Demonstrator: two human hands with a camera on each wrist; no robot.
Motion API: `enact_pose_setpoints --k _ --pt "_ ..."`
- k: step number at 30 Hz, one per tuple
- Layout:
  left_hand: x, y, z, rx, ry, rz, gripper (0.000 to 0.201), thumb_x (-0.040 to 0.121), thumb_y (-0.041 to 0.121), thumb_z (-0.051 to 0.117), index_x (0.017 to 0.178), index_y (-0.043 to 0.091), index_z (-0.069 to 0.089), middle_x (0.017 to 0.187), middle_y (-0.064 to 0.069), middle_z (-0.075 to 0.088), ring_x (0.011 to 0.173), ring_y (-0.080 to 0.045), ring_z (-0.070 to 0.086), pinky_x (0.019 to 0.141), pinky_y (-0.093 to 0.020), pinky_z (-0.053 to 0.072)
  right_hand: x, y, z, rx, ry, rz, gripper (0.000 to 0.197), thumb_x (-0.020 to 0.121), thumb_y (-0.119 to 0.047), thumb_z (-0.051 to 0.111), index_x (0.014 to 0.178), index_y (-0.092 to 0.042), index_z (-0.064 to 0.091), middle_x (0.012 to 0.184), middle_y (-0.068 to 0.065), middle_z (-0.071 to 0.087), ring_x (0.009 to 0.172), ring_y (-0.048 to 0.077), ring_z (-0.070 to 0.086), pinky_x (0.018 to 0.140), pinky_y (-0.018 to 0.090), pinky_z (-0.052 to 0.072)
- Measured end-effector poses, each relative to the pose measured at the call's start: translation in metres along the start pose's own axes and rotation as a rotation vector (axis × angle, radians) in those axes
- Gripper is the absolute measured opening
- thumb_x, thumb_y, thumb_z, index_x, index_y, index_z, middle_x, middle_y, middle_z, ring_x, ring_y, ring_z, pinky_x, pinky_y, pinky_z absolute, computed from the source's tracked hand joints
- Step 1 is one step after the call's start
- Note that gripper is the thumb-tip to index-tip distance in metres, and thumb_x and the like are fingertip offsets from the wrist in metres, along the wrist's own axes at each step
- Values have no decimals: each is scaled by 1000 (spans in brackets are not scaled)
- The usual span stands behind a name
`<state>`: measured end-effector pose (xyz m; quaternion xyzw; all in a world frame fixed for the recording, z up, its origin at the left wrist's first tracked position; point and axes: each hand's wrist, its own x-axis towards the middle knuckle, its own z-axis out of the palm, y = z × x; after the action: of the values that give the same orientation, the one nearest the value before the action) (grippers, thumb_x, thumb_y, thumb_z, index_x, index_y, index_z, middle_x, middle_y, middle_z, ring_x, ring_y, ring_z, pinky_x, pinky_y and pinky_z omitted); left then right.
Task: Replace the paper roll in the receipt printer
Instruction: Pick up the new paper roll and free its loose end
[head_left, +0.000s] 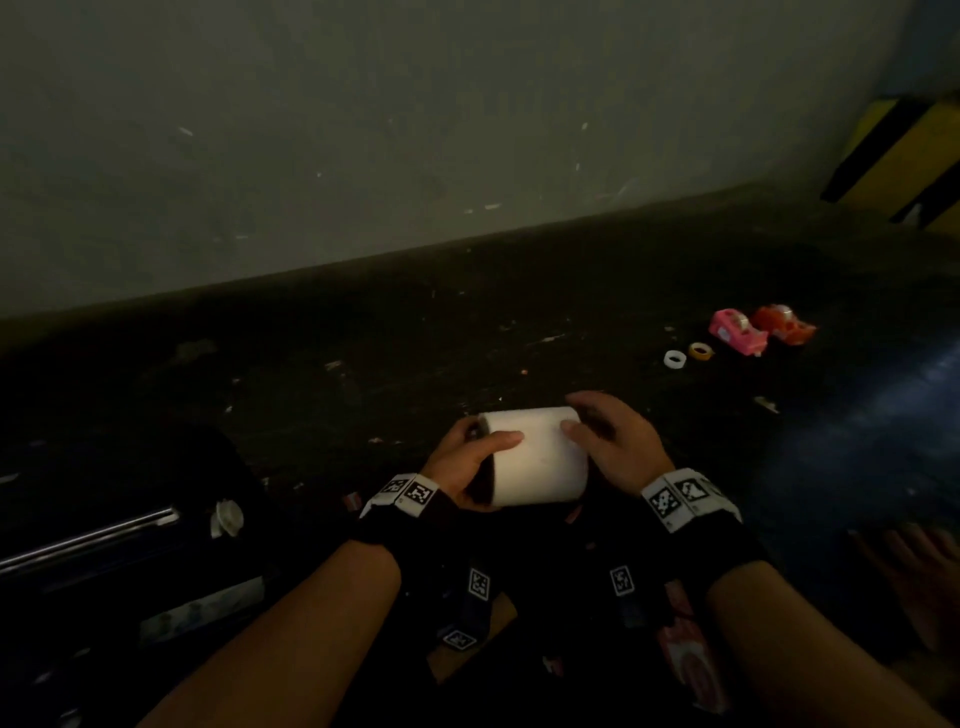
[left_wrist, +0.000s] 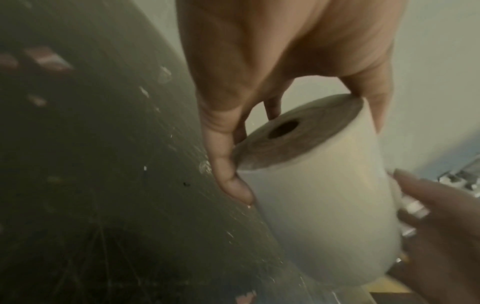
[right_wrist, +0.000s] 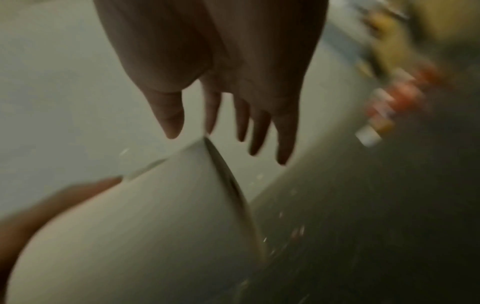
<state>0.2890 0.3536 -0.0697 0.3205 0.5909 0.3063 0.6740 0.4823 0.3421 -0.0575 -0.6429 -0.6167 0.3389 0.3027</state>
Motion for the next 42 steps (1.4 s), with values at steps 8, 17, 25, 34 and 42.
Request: enact_pose_setpoints --k 8,17,25,34,42 --pt "-8 4 -6 71 27 -32 69 72 32 75 132 34 40 126 -6 48 109 -32 50 67 -46 52 -9 -5 9 -164 -70 -160 30 87 -28 58 116 -23 62 144 3 43 132 17 40 104 23 27" --pt "-6 5 -8 86 17 -58 65 72 34 74 129 34 43 128 -8 49 114 -34 50 84 -52 50 -21 -7 8 -194 -99 -287 32 80 -30 66 112 -25 62 144 -1 41 133 16 36 109 30 28" --pt "-8 4 -5 111 26 -87 65 69 36 76 127 34 45 123 -8 50 113 -34 49 74 -50 51 -26 -4 16 -221 -61 -371 19 82 -22 65 100 -18 69 133 -1 53 126 13 42 109 28 31" --pt "-6 4 -5 111 60 -48 67 70 33 77 129 33 43 120 -6 51 107 -31 51 80 -50 51 -22 -5 24 -112 -10 -283 12 89 -18 54 94 -12 62 127 -1 50 108 6 48 99 25 39" --pt "-7 1 -3 105 63 -10 54 68 32 79 115 34 52 121 -6 55 106 -31 54 78 -49 52 -19 2 27 -65 57 -175 15 91 -22 49 95 -14 61 128 2 49 112 14 51 106 41 39"
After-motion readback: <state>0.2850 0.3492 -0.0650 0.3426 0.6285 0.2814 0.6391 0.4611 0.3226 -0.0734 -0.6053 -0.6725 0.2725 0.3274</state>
